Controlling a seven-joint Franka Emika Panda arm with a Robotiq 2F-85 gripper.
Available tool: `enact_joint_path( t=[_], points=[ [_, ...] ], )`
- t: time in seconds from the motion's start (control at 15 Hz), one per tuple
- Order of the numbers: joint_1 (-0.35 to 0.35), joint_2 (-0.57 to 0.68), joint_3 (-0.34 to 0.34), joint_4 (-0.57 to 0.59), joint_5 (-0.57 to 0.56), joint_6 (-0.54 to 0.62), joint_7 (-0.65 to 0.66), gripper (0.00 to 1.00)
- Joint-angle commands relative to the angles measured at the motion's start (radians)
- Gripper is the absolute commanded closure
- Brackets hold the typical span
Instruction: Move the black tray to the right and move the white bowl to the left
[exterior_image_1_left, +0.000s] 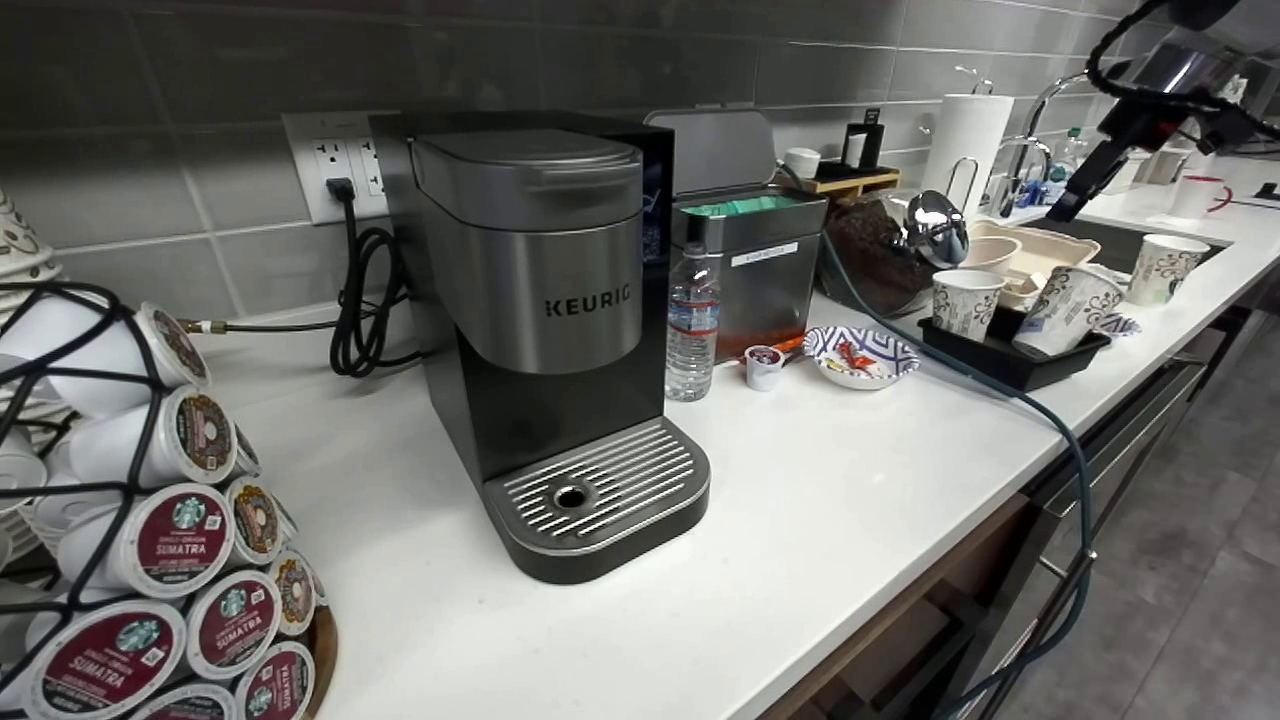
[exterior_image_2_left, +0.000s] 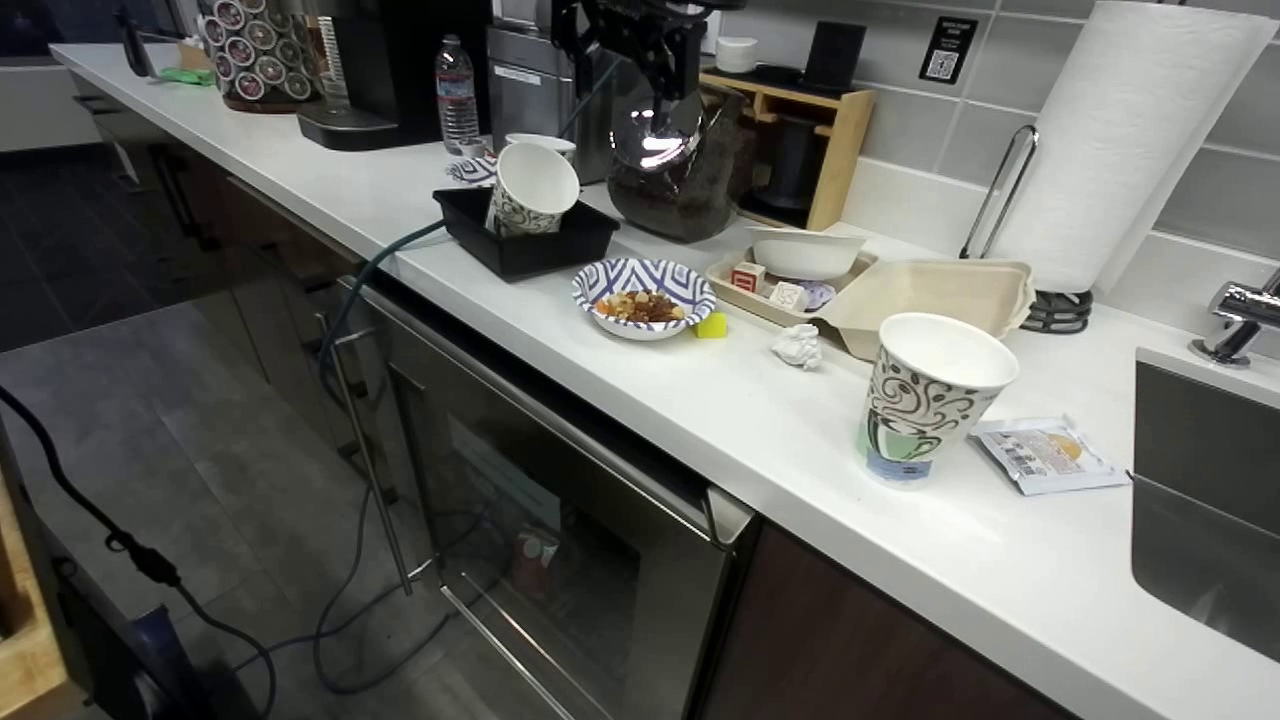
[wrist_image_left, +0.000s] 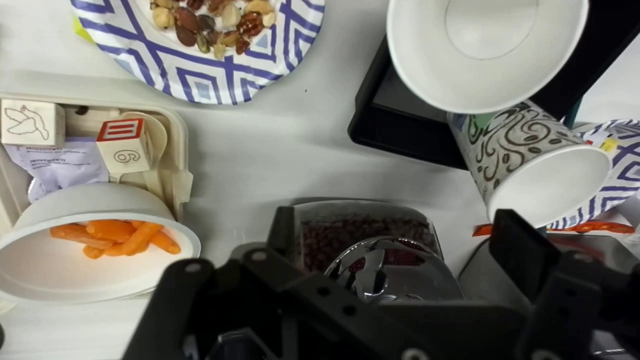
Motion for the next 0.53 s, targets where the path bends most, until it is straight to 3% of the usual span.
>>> enact_joint_path(
  t=[0.0, 0.13, 0.47],
  points=[
    [0.033, 0.022, -0.035, 0.016, -0.006, 0.04, 0.063, 0.0],
    [0.04, 0.088, -0.065, 0.076, -0.029, 0.08, 0.187, 0.0],
    [-0.017, 0.266, -0.114, 0.236, -0.074, 0.106, 0.388, 0.0]
  ],
)
